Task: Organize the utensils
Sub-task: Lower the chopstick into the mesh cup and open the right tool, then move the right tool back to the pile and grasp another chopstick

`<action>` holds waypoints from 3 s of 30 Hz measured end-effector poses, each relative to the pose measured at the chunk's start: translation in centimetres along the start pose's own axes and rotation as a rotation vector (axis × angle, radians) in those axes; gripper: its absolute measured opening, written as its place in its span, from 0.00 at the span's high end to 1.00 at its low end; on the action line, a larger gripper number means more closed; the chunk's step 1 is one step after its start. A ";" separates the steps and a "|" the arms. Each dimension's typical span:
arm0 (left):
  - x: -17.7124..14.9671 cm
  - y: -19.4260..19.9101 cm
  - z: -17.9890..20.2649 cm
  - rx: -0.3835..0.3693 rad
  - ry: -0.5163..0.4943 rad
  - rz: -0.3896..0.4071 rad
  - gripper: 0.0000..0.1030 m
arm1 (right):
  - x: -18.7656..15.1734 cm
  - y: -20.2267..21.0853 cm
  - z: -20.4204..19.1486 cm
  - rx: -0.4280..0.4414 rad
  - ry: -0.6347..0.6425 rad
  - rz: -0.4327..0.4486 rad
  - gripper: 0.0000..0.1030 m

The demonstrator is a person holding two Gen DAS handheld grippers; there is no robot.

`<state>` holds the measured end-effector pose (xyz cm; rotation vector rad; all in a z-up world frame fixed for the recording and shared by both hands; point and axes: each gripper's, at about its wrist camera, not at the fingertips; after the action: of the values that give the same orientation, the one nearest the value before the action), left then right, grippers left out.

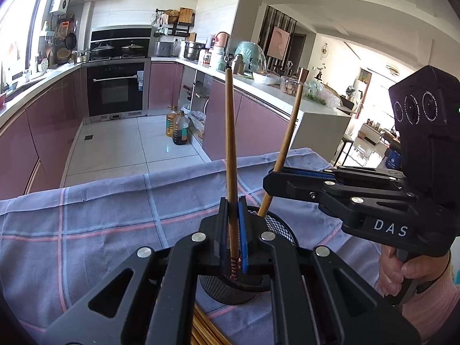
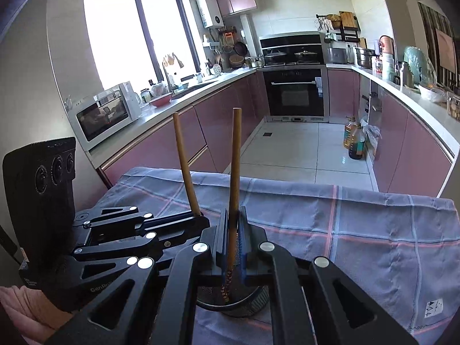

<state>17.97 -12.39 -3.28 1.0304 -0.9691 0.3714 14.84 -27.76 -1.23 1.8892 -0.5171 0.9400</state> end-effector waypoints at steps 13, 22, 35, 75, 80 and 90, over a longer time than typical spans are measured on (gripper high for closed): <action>0.7 0.7 -0.3 0.056 -0.018 0.028 0.75 | 0.8 -1.4 -0.1 -0.052 -0.026 0.014 0.81; -0.6 4.9 -1.6 0.097 -0.028 0.086 0.61 | -0.2 2.6 -0.9 -0.139 0.014 0.106 0.57; -8.6 6.8 -5.5 0.170 -0.023 -0.091 0.57 | -8.0 2.7 -5.5 0.038 0.087 -0.041 0.53; -14.5 2.7 -5.4 0.154 0.031 -0.272 0.66 | -12.8 -4.8 -6.2 0.006 -0.003 -0.280 0.76; -14.3 2.2 -5.2 0.153 0.018 -0.280 0.68 | -12.8 -4.9 -6.4 -0.002 0.013 -0.281 0.76; -14.0 1.2 -5.3 0.185 -0.008 -0.311 0.75 | -12.7 -5.5 -6.7 -0.043 0.042 -0.294 0.78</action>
<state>12.10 -5.04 -14.97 1.3306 -0.7754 0.2013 8.09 -19.64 -12.42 1.8407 -0.2239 0.7666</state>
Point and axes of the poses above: each gripper's, at about its wrist camera, not at the fingertips, and y roughly against the way its jaws point, z to its right, x to its top, and after that the axes turned 3 degrees about x, right-handed
